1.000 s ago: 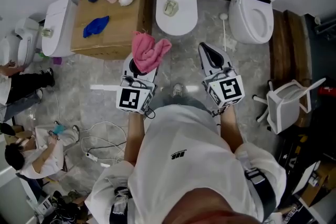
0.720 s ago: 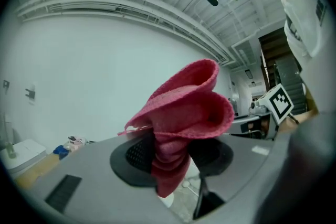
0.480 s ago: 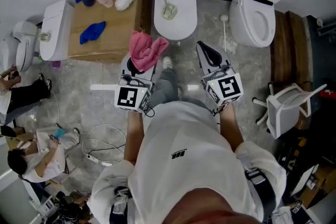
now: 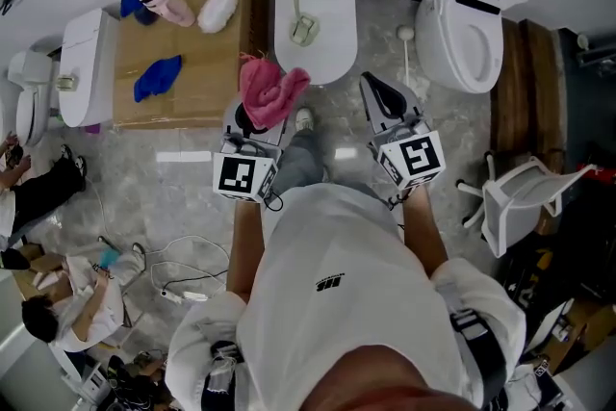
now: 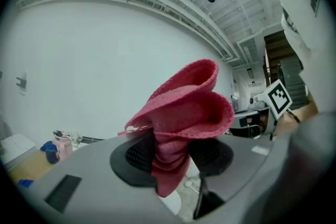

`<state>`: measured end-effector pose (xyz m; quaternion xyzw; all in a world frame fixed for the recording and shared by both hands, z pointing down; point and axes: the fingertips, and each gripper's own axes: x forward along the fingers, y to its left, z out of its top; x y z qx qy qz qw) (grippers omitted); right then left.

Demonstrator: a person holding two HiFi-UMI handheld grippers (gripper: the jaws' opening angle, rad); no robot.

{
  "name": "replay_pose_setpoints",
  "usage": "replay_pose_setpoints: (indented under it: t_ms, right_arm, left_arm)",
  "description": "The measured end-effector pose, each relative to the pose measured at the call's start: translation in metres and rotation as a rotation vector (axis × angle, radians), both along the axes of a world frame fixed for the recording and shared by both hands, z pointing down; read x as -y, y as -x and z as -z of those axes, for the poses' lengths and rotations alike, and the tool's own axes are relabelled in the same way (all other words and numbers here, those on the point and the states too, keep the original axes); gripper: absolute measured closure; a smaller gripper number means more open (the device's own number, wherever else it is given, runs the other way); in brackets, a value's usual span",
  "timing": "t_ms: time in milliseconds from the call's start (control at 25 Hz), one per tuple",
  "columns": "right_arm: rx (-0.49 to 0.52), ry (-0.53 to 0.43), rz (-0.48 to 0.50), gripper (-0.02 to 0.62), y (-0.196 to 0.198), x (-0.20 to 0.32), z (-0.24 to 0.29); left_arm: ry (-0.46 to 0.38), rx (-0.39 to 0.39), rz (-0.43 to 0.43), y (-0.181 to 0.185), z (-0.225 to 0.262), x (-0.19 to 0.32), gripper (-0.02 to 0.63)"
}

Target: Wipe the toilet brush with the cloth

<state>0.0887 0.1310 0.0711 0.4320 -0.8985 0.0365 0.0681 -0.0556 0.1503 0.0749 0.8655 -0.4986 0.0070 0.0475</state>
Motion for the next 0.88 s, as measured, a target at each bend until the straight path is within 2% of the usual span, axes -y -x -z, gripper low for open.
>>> replay_pose_setpoints:
  t_ms: [280,480,880]
  right_arm:
    - [-0.038,0.037,-0.009,0.6,0.023,0.073,-0.024]
    - [-0.088,0.086,-0.014,0.6,0.037,0.122,-0.061]
    - [-0.198,0.179,-0.003,0.6,0.051,0.178,-0.149]
  left_arm:
    - [0.084,0.0,-0.022,0.02,-0.036,0.075,0.422]
    - [0.132,0.011,-0.044,0.031,-0.071,0.131,0.422]
    - [0.232,0.041,-0.116,0.04,-0.165,0.2,0.422]
